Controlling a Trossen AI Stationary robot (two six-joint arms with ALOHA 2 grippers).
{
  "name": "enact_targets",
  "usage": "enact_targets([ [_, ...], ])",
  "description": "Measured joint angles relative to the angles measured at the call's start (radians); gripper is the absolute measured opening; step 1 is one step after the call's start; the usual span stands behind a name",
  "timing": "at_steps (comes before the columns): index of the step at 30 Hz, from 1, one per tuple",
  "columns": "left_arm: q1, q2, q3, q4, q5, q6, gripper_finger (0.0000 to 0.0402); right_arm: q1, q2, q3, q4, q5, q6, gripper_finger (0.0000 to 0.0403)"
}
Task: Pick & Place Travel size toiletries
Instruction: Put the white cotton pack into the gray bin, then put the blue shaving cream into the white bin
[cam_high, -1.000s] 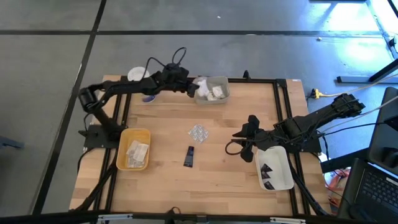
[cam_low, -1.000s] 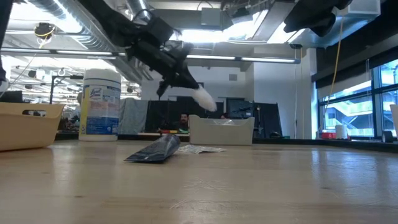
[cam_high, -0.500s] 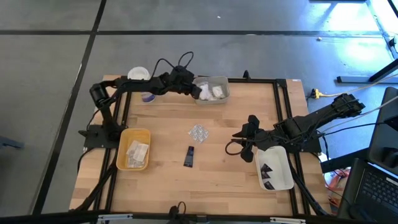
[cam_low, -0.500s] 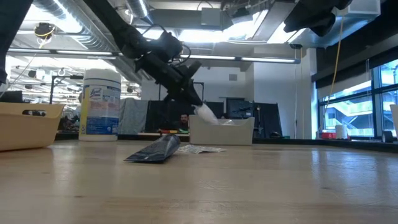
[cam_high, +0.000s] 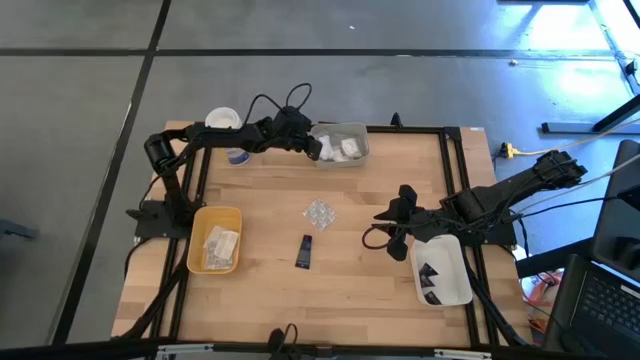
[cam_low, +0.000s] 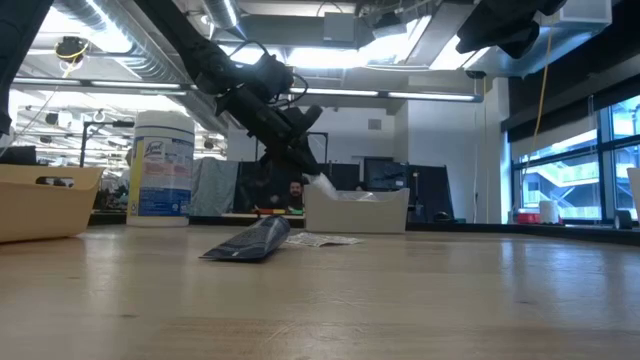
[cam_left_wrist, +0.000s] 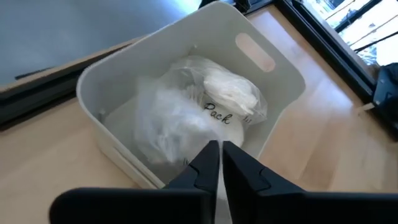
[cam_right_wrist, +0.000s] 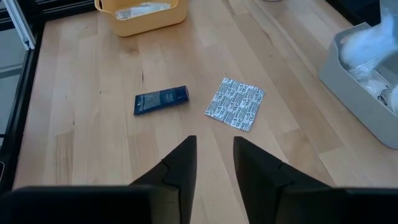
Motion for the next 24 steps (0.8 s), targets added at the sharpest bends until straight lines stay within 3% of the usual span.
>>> enact_targets([
  [9, 0.012, -0.003, 0.000, 0.000, 0.004, 0.037, 0.0081, 0.000, 0.000, 0.000, 0.000, 0.000, 0.000, 0.0102],
  [13, 0.023, -0.021, -0.001, 0.024, 0.108, 0.035, 0.0100, 0.000, 0.000, 0.000, 0.000, 0.000, 0.000, 0.0093],
  [20, 0.026, -0.102, -0.001, 0.045, 0.227, 0.013, 0.0099, 0.000, 0.000, 0.000, -0.005, -0.001, -0.001, 0.0080],
  [24, 0.000, -0.172, -0.001, 0.026, 0.241, 0.025, 0.0091, 0.000, 0.000, 0.000, -0.004, -0.001, -0.001, 0.0076],
])
